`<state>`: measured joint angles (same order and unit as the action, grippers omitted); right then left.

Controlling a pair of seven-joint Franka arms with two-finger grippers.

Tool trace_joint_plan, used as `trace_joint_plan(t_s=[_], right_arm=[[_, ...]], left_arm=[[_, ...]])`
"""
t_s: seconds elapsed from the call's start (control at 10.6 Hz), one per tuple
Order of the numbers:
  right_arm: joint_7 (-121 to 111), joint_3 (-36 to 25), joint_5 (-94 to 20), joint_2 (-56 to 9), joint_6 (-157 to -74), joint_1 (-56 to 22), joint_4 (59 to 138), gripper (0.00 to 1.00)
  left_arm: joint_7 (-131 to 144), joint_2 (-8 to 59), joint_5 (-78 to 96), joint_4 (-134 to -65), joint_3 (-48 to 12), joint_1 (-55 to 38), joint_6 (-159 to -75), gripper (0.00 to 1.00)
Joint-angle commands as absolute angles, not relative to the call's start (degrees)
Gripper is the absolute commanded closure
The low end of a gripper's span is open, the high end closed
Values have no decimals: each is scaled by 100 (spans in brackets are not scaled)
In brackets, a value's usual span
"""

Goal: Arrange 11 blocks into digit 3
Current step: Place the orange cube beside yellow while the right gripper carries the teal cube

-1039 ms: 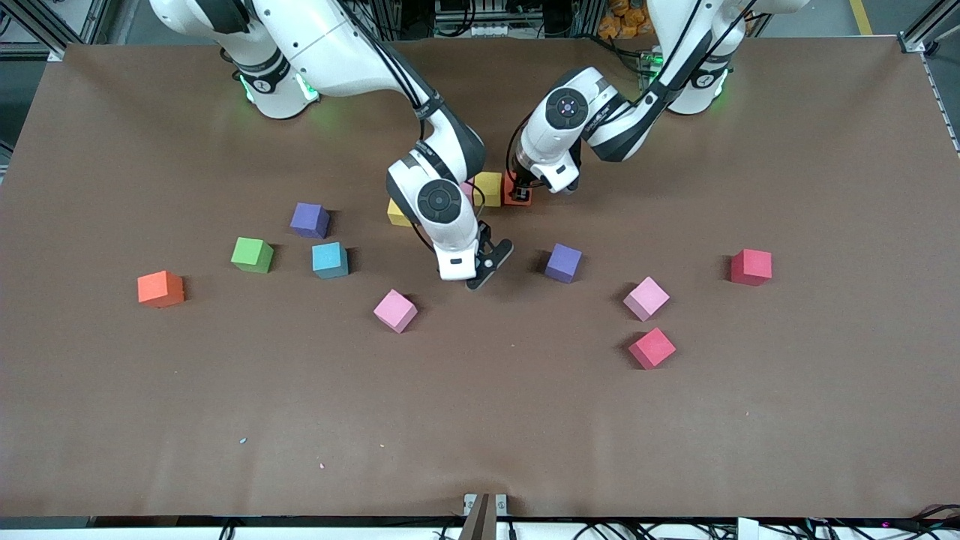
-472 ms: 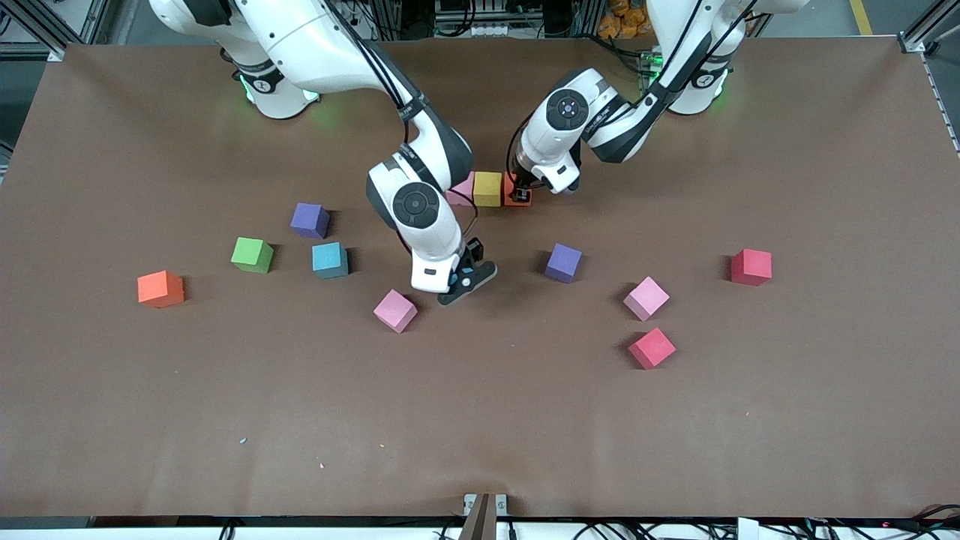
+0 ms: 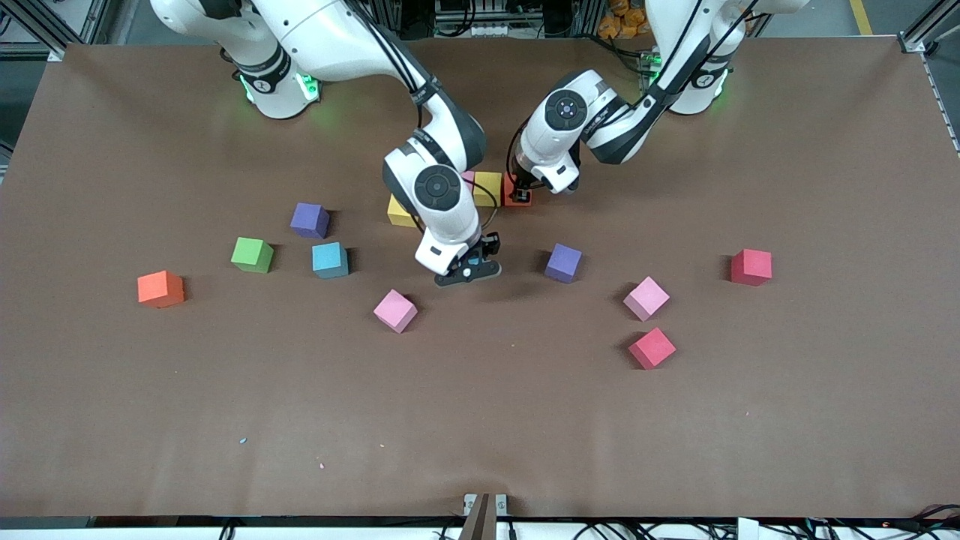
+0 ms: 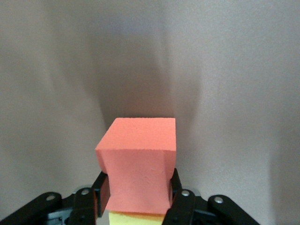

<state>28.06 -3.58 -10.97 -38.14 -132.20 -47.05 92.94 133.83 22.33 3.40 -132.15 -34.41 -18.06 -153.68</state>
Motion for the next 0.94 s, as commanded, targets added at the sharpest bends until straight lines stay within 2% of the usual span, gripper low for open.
trace_joint_plan(t_s=[0.0, 0.19, 0.57, 0.85], right_arm=[[2979, -422, -1072, -3219, -13245, -4702, 10078, 100], [3014, -466, -801, -2989, -13263, -4737, 10414, 100], [3928, -571, -511, -2900, -13359, -5185, 10582, 100], [4016, -563, -510, -2777, -14070, -5238, 11178, 100]], left_arm=[[13710, 2268, 45, -13219, -3419, -1846, -15530, 95], [13755, 2276, 9, -13210, -3419, -1846, -15548, 95], [13755, 2347, 0, -13175, -3419, -1854, -15548, 94], [13755, 2347, 0, -13149, -3419, -1854, -15548, 93]])
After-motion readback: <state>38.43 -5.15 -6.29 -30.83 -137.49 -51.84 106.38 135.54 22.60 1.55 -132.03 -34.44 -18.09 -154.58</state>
